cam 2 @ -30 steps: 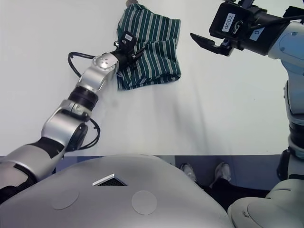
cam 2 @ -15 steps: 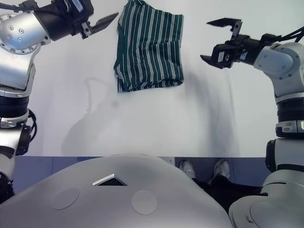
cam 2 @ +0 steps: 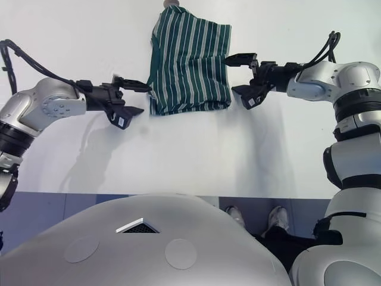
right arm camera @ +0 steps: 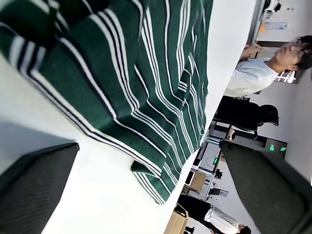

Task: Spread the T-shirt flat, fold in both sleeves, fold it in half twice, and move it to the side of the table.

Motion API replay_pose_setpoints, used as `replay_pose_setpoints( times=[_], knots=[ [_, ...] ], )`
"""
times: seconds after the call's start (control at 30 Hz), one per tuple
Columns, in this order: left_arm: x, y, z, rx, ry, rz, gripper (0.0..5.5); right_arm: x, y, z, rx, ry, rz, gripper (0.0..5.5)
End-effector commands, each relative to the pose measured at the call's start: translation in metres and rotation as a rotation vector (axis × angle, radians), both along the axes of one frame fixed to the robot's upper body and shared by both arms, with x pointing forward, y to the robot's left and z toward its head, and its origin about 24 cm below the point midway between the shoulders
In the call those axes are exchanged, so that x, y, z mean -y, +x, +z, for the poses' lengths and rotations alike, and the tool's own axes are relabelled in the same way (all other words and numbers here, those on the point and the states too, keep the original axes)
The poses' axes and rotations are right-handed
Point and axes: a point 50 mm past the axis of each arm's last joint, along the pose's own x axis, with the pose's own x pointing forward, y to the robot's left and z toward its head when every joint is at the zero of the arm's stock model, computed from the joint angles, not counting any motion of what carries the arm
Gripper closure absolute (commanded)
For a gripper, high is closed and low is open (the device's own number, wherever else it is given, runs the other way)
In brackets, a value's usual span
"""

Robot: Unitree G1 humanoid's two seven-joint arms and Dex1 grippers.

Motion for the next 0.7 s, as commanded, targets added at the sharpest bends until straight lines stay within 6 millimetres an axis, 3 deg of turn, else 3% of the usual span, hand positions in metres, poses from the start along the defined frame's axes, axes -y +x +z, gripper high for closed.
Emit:
replay_pose_setpoints(
  times=[0.03,0.2,0.4,0.7],
  knots=[
    [0.007,-0.012,-0.030,-0.078,0.079,-0.015,1.46,0.003,-0.019,-0.023,-0.135,-0.045,0.046,0.10],
    [0.008,-0.011,-0.035,-0.087,0.061,0.014,1.46,0.003,-0.035,-0.024,-0.241,0.045,0.088,0.10],
    [0.009,-0.005,-0.038,-0.084,0.061,0.060,1.46,-0.002,-0.026,-0.030,-0.219,-0.006,0.047,0.10],
    [0.010,-0.004,-0.043,-0.120,0.091,0.066,3.39,-0.005,-0.031,-0.038,-0.263,-0.013,0.053,2.18]
  ],
)
